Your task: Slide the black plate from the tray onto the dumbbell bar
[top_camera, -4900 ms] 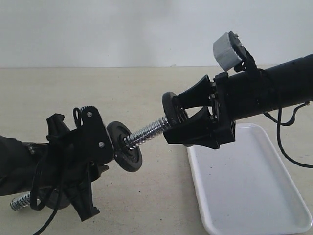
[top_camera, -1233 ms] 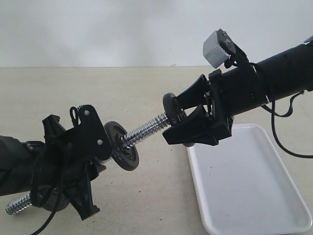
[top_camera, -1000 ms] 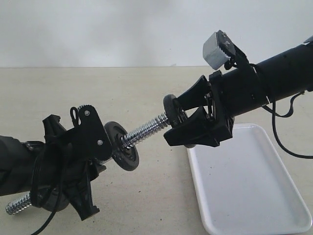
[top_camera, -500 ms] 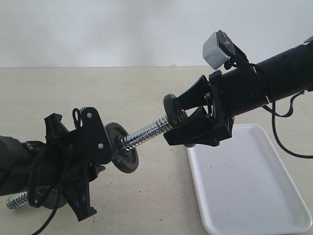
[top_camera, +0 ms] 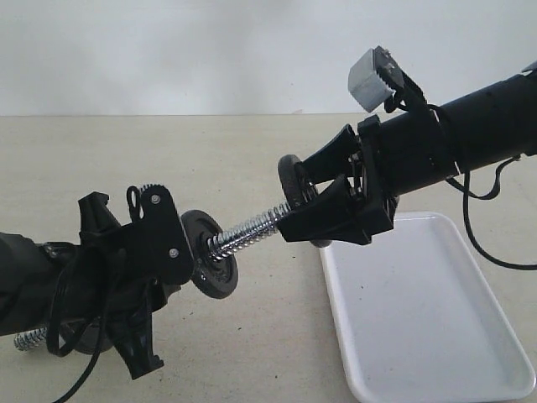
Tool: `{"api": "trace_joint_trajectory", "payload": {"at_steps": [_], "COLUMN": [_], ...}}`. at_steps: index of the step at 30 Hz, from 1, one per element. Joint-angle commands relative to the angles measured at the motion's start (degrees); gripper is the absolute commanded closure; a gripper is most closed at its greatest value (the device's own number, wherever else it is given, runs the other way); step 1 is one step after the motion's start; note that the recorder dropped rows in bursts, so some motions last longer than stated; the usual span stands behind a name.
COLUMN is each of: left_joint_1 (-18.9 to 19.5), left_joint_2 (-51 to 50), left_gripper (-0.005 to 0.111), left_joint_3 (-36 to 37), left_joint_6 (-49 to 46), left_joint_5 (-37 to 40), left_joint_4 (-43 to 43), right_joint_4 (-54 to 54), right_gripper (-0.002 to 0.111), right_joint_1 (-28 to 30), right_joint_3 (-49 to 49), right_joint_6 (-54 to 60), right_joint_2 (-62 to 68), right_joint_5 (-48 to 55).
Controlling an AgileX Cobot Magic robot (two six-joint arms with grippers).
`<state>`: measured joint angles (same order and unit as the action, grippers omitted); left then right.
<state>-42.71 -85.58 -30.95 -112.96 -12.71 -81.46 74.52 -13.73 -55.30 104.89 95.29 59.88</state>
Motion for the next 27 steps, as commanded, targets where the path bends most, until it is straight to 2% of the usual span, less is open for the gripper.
{"api": "trace_joint_trajectory", "payload": {"at_steps": [1, 7, 12, 20, 27], "left_joint_1": [-0.3, -0.3, -0.3, -0.3, -0.3], "left_joint_2": [2.9, 2.9, 2.9, 2.9, 2.9], "left_gripper": [0.102, 0.102, 0.102, 0.102, 0.102], "left_joint_3": [-2.4, -2.4, -2.4, -2.4, -2.4], "left_joint_6": [-0.6, -0.6, -0.6, 2.6, 8.2], "left_joint_5": [-5.7, -5.8, -5.8, -5.1, -5.1], "left_joint_4": [2.9, 2.9, 2.9, 2.9, 2.9], "right_joint_4": [3.2, 3.1, 7.1, 7.5, 7.7], "right_gripper": [0.108, 0.108, 0.108, 0.108, 0.108], "right_joint_1": [0.0, -0.1, -0.2, -10.2, -11.6], "right_joint_3": [-0.8, -0.7, -0.7, -0.7, -0.7], "right_joint_6": [-0.5, -1.5, 0.2, 1.0, -0.2], "right_joint_2": [-0.8, 2.8, 4.0, 4.0, 4.2], "right_joint_5": [3.3, 5.6, 6.1, -4.3, -5.5]}}
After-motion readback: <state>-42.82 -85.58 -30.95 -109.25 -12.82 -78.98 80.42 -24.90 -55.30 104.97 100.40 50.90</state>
